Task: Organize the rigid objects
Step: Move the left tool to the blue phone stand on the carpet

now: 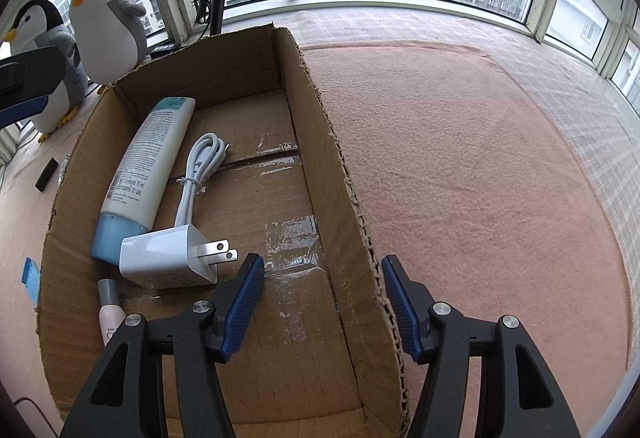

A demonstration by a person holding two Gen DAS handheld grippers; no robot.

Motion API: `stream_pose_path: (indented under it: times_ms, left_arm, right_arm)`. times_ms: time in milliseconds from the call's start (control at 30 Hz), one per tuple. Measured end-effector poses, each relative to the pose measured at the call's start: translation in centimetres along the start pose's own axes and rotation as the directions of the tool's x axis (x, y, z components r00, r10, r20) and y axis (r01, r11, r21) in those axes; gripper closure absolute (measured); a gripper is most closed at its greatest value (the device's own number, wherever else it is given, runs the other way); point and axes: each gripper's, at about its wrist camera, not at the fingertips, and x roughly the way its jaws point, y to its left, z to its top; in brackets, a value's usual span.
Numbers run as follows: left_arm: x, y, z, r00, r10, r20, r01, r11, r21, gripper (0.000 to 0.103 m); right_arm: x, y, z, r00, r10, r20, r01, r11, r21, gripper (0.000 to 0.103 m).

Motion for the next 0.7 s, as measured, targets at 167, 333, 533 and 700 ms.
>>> stream_pose_path:
  times_ms: [167, 333, 533, 700]
  left_arm:
    - [-1.5, 2.1, -0.9, 1.000, 0.007, 0.001, -0.007, 0.999, -0.032, 0.022]
    - [-3.4, 5.7, -2.9, 0.998, 0.060, -0.015, -0.060, 0.997, -0.050, 0.022]
    - [-5.4, 12.1, -6.8, 0.987, 0.141, -0.080, -0.151, 0.980, -0.131, 0.022]
    - [-6.0, 14.9, -11.0, 0.971, 0.189, -0.148, -0.214, 0.962, -0.172, 0.022]
  right_arm:
    - [-0.1, -0.3, -0.2, 1.000, 0.003, -0.001, -0.003, 1.000, 0.001, 0.045]
    - [0.0, -0.7, -0.2, 1.000, 0.004, -0.003, -0.004, 1.000, 0.004, 0.041]
    - [0.1, -1.0, -0.1, 1.000, 0.005, -0.004, -0.005, 1.000, 0.010, 0.040]
    - [0.1, -1.0, 0.0, 1.000, 0.005, -0.005, -0.005, 1.000, 0.010, 0.040]
